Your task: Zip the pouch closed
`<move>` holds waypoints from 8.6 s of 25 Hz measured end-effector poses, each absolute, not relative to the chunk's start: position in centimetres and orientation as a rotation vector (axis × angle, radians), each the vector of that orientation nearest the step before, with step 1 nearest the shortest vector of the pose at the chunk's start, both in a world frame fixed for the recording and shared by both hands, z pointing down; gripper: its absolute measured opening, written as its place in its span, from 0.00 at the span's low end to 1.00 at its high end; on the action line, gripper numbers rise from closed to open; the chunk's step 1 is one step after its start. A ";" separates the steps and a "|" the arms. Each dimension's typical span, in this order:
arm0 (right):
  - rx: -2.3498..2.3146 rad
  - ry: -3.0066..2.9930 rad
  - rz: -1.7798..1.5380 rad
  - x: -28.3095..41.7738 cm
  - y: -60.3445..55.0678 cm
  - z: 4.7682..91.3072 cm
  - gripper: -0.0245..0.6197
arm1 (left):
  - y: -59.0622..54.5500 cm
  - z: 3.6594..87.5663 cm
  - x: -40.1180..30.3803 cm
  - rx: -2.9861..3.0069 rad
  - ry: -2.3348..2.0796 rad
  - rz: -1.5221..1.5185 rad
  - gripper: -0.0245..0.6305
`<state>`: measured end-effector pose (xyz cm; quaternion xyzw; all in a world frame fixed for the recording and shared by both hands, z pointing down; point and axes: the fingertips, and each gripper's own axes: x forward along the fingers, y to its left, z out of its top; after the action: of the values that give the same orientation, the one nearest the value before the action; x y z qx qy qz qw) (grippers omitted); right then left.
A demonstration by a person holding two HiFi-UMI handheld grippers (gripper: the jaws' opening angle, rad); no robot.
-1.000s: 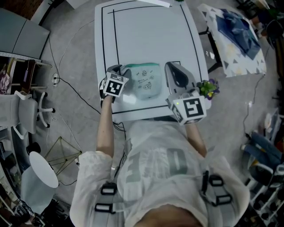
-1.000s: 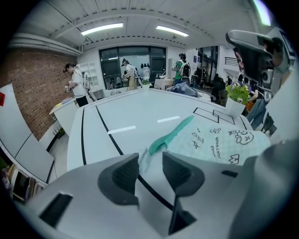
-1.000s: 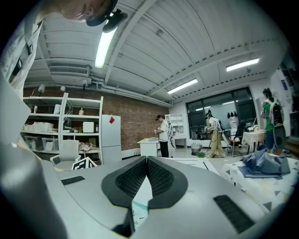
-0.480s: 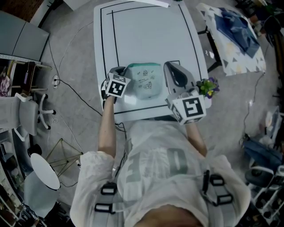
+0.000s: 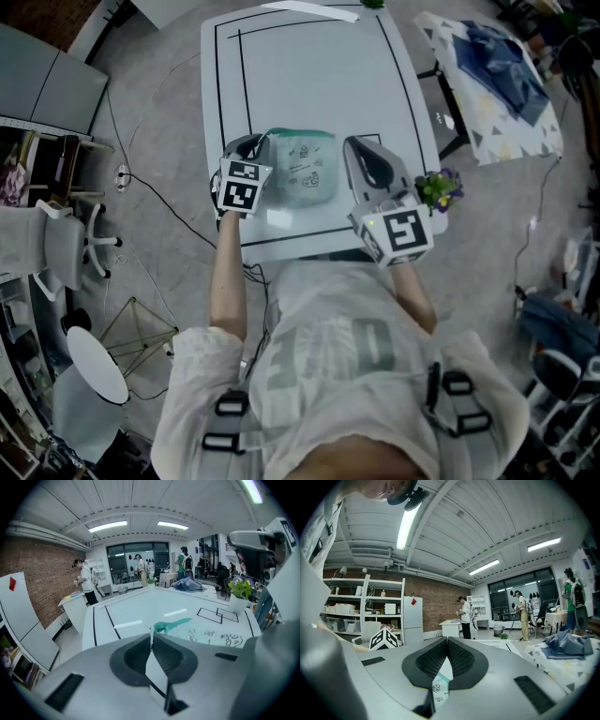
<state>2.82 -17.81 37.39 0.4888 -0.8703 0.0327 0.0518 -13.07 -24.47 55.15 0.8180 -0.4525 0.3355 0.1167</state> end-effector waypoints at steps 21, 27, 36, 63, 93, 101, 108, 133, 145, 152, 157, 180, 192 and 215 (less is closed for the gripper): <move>1.373 -2.810 0.073 -0.7 -20.8 33.2 0.05 | -23.7 32.0 -12.1 2.667 -1.964 0.309 0.07; 1.334 -2.858 0.102 -1.4 -20.0 32.6 0.05 | -20.5 30.1 -11.5 2.651 -2.082 0.176 0.07; 1.353 -2.862 0.167 -0.4 -19.8 32.9 0.05 | -19.5 31.1 -11.5 2.645 -2.055 0.214 0.07; 0.845 -2.981 1.553 -4.0 -19.8 32.9 0.32 | -16.8 34.3 -6.4 3.049 -2.037 0.776 0.07; 1.001 -2.856 1.529 -3.4 -20.9 35.6 0.05 | -17.9 36.9 -5.4 3.081 -1.900 0.951 0.07; 1.084 -2.868 1.388 -3.0 -20.9 35.4 0.05 | -17.8 36.2 -5.8 3.059 -1.914 0.805 0.07; 1.251 -2.816 1.207 -1.3 -21.2 36.4 0.05 | -17.6 34.6 -8.2 2.994 -2.013 0.647 0.07; 1.530 -2.603 0.932 4.0 -21.1 39.4 0.05 | -18.1 35.5 -12.4 2.777 -2.094 0.670 0.07; 1.659 -2.426 0.688 5.8 -22.1 42.4 0.06 | -20.0 41.6 -11.8 2.522 -1.902 0.550 0.07; 1.683 -2.447 0.581 5.9 -22.5 41.6 0.28 | -20.8 41.3 -11.7 2.498 -1.909 0.451 0.25; 1.690 -2.465 0.586 5.8 -22.6 40.9 0.28 | -20.6 40.3 -11.9 2.499 -1.900 0.383 0.25; 1.657 -2.531 0.580 5.0 -22.3 39.5 0.28 | -19.6 33.7 -13.2 2.534 -2.011 0.231 0.25; 1.648 -2.577 0.404 4.6 -22.2 37.4 0.28 | -19.2 31.2 -12.7 2.563 -2.051 0.137 0.24; 1.612 -2.576 0.213 3.5 -20.5 37.0 0.05 | -18.8 31.4 -12.3 2.531 -2.122 0.106 0.05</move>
<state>3.46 -20.49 37.04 0.5286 -0.8447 0.0700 0.0475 -12.32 -18.81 31.36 0.7634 -0.6400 0.0320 -0.0812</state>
